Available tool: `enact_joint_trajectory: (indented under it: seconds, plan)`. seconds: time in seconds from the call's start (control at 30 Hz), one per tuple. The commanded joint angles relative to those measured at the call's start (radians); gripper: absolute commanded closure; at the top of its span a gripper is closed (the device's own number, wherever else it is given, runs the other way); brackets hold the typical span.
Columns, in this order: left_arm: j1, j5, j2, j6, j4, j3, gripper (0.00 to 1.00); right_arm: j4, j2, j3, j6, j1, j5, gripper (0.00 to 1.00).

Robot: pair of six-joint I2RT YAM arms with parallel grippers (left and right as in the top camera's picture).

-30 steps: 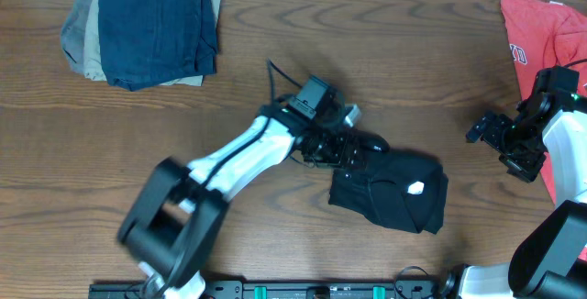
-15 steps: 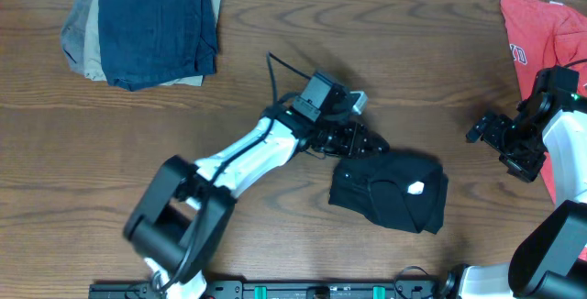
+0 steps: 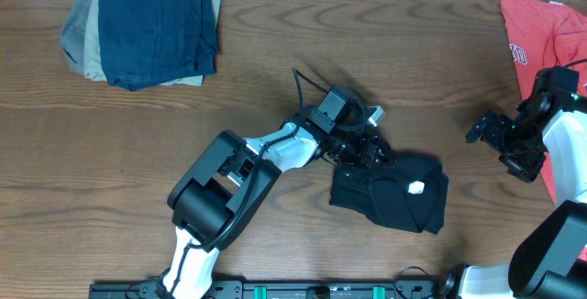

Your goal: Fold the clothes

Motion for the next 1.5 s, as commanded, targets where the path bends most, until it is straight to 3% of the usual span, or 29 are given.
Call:
enact_joint_trajectory:
  seconds: [0.0,0.2,0.33,0.37,0.5,0.57,0.67,0.83,0.9,1.07,1.3,1.47]
  plan:
    - [-0.006,-0.031,0.049,-0.011,-0.022,-0.004,0.55,0.001,-0.006,0.007,0.01,-0.004,0.003,0.01]
    - [0.006,-0.014,-0.007,-0.034,-0.014,0.013,0.55,0.0,-0.006,0.007,0.01,-0.004,0.003,0.01]
    - [0.032,-0.002,-0.112,-0.033,-0.063,0.018,0.5,0.001,-0.006,0.007,0.01,-0.004,0.003,0.01]
    - [0.043,-0.002,-0.145,-0.033,-0.084,0.018,0.45,0.001,-0.006,0.007,0.01,-0.004,0.003,0.01]
    - [0.105,-0.002,-0.269,0.006,-0.187,0.018,0.09,0.001,-0.006,0.007,0.01,-0.004,0.003,0.01]
    - [0.151,-0.004,-0.323,0.053,-0.254,0.018,0.04,0.001,-0.006,0.007,0.01,-0.004,0.003,0.01]
    - [0.224,-0.065,-0.372,0.128,-0.395,0.018,0.02,0.001,-0.006,0.007,0.01,-0.004,0.003,0.01]
    - [0.298,-0.441,-0.377,0.214,-0.704,0.013,0.02,0.001,-0.006,0.007,0.01,-0.004,0.003,0.01]
    - [0.296,-0.486,-0.373,0.248,-0.757,0.004,0.02,0.0,-0.006,0.007,0.01,-0.004,0.003,0.01]
    - [0.245,-0.485,-0.373,0.256,-0.74,-0.029,0.02,0.001,-0.006,0.007,0.01,-0.004,0.003,0.01]
    - [0.127,-0.473,-0.357,0.184,-0.593,-0.111,0.01,0.0,-0.006,0.007,0.01,-0.004,0.003,0.01]
    - [0.071,-0.389,-0.303,0.165,-0.504,-0.131,0.01,0.001,-0.006,0.007,0.01,-0.004,0.003,0.01]
